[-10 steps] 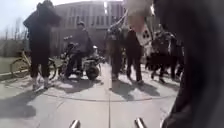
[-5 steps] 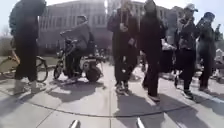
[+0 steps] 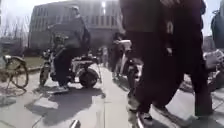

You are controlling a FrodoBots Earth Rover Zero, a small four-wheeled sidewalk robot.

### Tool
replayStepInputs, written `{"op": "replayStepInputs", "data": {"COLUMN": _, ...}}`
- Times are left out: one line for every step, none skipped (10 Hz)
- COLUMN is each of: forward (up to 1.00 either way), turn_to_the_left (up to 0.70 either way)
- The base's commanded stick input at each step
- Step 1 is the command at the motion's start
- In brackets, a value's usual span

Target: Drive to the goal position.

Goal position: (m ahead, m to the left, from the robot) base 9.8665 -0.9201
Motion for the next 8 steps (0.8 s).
{"op": "replayStepInputs", "data": {"forward": 0.85, "turn_to_the_left": -0.01}}
{"op": "replayStepInputs", "data": {"forward": 0.73, "turn_to_the_left": 0.01}}
{"op": "replayStepInputs", "data": {"forward": 0.59, "turn_to_the_left": 0.01}}
{"op": "replayStepInputs", "data": {"forward": 0.45, "turn_to_the_left": 0.01}}
{"op": "replayStepInputs", "data": {"forward": 0.31, "turn_to_the_left": 0.0}}
{"op": "replayStepInputs", "data": {"forward": 0.16, "turn_to_the_left": 0.0}}
{"op": "replayStepInputs", "data": {"forward": 0.02, "turn_to_the_left": 0.0}}
{"op": "replayStepInputs", "data": {"forward": 0.0, "turn_to_the_left": 0.0}}
